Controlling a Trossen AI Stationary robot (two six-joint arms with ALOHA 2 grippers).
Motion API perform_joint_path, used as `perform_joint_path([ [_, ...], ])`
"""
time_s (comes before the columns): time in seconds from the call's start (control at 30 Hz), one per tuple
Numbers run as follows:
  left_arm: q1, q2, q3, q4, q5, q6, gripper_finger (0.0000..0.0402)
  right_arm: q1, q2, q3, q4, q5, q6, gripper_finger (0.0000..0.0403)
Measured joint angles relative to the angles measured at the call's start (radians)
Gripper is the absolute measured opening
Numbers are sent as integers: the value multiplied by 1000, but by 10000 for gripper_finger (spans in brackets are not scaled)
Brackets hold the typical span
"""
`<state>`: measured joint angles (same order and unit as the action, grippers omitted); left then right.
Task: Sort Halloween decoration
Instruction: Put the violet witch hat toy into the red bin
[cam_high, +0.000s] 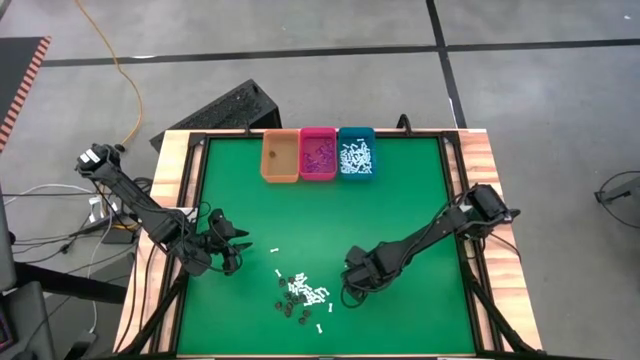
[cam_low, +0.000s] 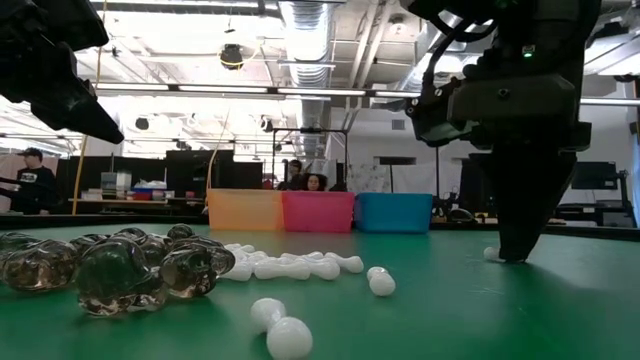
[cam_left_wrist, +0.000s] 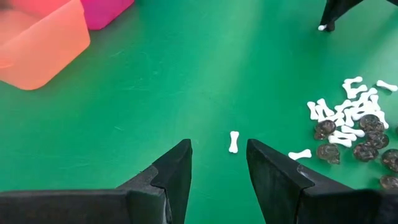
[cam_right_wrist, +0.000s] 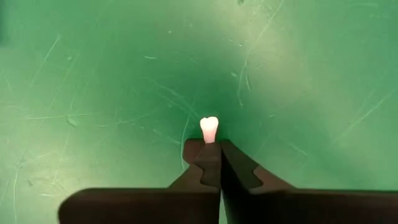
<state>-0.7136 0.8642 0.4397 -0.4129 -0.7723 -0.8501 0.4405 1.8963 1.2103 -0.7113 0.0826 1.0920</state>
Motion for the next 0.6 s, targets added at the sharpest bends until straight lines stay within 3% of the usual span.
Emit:
perform_joint_path([
  [0.3, 0, 0, 0, -1, -1, 0, 144, -31, -67, 56, -49, 36, -89, 14],
  [0.6, 0, 0, 0, -22, -2, 0, 144, -254, -199, 58, -136, 86, -297, 25],
])
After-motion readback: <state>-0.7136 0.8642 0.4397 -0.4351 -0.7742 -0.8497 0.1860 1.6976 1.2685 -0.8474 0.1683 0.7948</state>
